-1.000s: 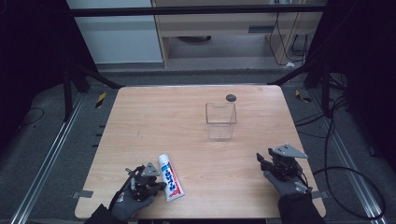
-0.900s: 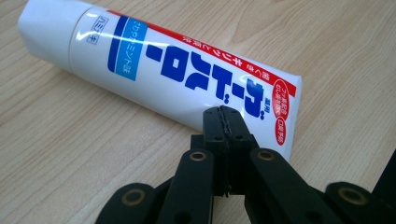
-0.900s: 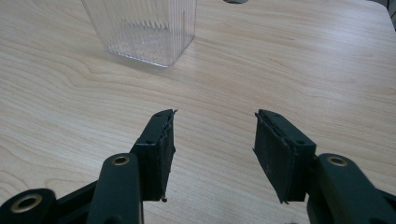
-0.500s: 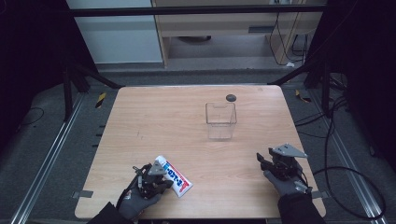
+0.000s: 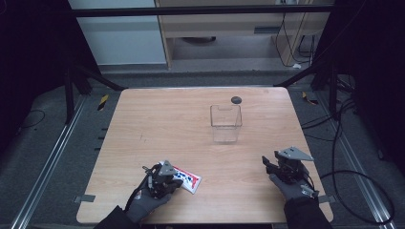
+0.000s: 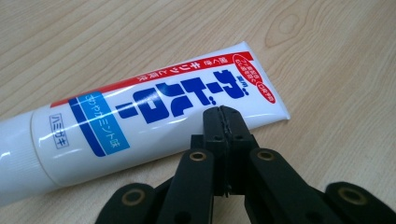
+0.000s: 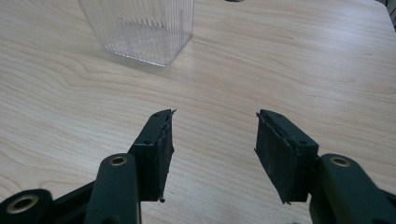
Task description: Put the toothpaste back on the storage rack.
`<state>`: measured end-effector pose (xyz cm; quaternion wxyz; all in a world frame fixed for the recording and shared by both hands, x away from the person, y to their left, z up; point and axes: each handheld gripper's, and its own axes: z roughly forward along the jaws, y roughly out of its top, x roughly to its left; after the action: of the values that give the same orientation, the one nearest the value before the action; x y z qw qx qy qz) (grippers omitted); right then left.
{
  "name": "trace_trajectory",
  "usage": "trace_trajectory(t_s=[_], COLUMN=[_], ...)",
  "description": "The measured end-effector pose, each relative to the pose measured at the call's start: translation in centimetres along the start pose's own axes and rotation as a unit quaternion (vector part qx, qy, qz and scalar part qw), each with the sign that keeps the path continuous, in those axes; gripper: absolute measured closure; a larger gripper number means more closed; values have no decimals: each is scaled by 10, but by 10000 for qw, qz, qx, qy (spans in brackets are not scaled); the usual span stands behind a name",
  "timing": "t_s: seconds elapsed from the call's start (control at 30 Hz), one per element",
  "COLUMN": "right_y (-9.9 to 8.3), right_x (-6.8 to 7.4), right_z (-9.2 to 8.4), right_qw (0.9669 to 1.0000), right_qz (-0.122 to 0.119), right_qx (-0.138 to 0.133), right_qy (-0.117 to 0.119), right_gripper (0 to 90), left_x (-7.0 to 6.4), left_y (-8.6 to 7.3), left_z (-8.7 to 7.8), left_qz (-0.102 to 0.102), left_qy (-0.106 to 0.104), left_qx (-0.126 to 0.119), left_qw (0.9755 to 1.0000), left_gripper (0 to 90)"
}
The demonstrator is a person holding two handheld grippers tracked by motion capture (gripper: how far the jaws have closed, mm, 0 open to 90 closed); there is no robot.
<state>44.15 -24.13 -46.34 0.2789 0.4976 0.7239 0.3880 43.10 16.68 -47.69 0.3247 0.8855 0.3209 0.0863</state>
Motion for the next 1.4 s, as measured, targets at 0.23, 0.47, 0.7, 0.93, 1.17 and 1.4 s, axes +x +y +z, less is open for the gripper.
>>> trace_trajectory(t_s=[0.23, 0.47, 0.7, 0.93, 1.17, 1.4], right_y=[0, 0, 0, 0, 0, 0], right_x=[0, 0, 1, 0, 0, 0], right_z=[0, 1, 1, 1, 2, 4], right_qw=[10000, 10000, 10000, 10000, 10000, 10000], right_qz=[-2, -1, -6, -7, -7, -19], right_qx=[9, 7, 15, 11, 26, 55], right_qy=[7, 5, 15, 11, 14, 28], right_gripper=[459, 458, 458, 458, 458, 458], left_x=[2, 3, 4, 10, 37, 64], left_y=[5, 10, 14, 19, 33, 31], left_z=[5, 9, 12, 1, -21, -13], left_qz=[20, 33, 77, -1, -177, -352], left_qy=[21, 54, 94, 146, 422, 695], left_qx=[-35, -47, -52, -266, -525, -232], left_qw=[10000, 10000, 9999, 9995, 9976, 9967], left_gripper=[893, 894, 893, 893, 893, 893])
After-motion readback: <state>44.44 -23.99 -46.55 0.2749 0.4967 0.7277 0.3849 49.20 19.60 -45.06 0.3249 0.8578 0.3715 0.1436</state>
